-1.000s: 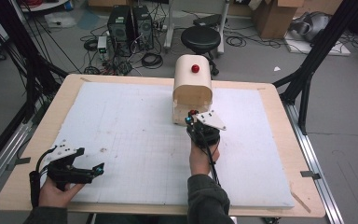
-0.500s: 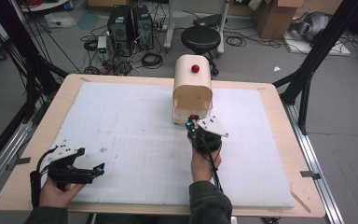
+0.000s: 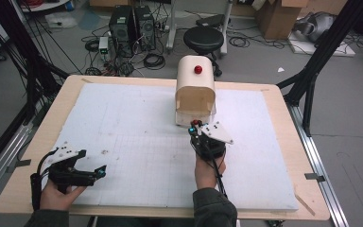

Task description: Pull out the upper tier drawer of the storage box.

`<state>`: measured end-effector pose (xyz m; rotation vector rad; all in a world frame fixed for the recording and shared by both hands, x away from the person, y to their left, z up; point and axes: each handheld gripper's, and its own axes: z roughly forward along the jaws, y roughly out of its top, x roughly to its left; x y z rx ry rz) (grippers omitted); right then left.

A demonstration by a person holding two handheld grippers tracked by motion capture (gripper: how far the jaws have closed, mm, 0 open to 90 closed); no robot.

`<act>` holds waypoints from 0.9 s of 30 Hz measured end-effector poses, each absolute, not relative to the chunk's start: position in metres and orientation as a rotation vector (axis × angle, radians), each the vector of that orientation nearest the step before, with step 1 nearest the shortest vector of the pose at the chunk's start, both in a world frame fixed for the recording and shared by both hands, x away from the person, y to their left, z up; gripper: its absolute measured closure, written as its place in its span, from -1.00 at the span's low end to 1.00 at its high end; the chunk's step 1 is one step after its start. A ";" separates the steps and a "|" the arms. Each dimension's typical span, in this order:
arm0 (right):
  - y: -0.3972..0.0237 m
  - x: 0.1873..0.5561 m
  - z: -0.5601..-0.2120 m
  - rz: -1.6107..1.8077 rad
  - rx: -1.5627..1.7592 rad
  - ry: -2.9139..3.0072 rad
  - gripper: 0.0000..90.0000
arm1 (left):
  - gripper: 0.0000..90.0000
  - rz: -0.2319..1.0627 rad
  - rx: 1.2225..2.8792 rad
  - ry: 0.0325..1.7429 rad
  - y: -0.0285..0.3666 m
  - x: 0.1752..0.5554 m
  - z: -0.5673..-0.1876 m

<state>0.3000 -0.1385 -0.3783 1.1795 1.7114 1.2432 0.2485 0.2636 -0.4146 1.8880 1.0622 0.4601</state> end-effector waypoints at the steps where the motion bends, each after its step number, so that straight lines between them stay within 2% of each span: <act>1: -0.139 0.300 -0.378 1.246 1.180 1.710 0.61 | -0.96 0.460 1.888 1.061 0.264 0.249 -0.415; 27: -0.140 0.292 -0.378 1.255 1.167 1.709 0.61 | -0.96 0.456 1.888 1.056 0.262 0.249 -0.415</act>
